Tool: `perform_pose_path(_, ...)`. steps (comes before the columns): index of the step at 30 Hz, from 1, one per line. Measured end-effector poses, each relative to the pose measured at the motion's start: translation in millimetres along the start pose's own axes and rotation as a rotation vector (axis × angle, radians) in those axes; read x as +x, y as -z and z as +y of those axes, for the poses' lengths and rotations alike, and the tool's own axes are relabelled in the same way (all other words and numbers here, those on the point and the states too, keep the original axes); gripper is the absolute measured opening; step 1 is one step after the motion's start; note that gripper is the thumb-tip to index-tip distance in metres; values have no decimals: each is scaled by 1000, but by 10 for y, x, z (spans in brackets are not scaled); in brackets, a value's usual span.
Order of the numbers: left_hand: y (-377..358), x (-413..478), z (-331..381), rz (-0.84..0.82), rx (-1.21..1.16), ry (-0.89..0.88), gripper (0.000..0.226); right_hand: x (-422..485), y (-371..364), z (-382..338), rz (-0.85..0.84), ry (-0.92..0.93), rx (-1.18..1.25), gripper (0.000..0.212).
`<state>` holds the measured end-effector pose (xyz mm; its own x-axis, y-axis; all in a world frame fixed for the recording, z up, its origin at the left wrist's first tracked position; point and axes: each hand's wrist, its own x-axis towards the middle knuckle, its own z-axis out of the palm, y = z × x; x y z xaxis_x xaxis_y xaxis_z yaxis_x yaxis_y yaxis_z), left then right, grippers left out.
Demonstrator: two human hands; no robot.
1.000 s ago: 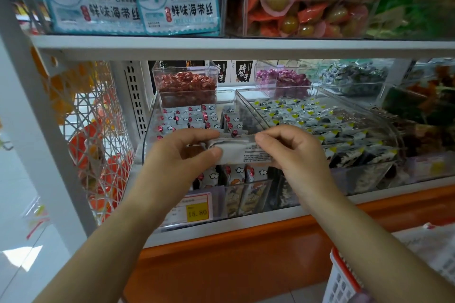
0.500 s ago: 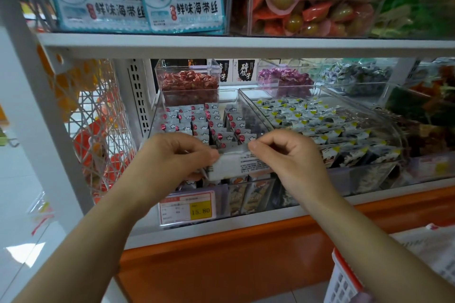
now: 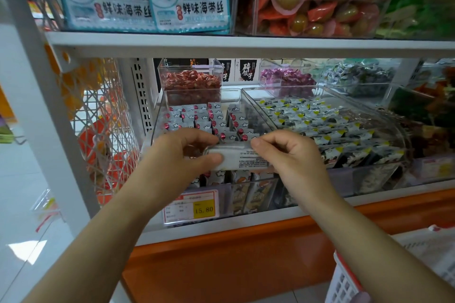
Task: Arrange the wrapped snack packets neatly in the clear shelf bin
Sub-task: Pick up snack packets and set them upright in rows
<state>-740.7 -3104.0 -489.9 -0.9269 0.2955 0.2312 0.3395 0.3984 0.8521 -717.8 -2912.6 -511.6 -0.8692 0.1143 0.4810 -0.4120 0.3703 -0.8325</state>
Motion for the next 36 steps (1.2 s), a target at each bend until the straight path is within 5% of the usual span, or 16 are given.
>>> perform_pose_path(5, 22, 8, -12, 5, 20, -39, 22, 65, 153, -2, -231, -125, 140, 22)
perform_pose_path(8, 7, 14, -24, -8, 35, -43, 22, 100, 189, 37, -216, -75, -11, 19)
perform_pose_path(15, -29, 38, -53, 39, 7, -23, 20, 116, 165, 98, -140, -86, 68, 15)
perform_pose_path(19, -85, 69, -72, 160, 3, 4, 18, 84, 92, 96, -140, -101, 246, 38)
perform_pose_path(26, -177, 181, -36, 212, -59, 29, 27, 127, -31, 37, -60, 15, -5, 37)
perform_pose_path(28, -212, 207, -10, 223, 103, 4, 36, 212, -49, 36, 10, 1, 9, 36)
perform_pose_path(32, -104, 305, -86, 261, 1020, -112, 57, 565, -162, 3, 130, 5, -53, 30)
perform_pose_path(36, 51, 359, -252, 124, 1190, 101, 64, 1026, -450, -2, 110, 55, -123, 24)
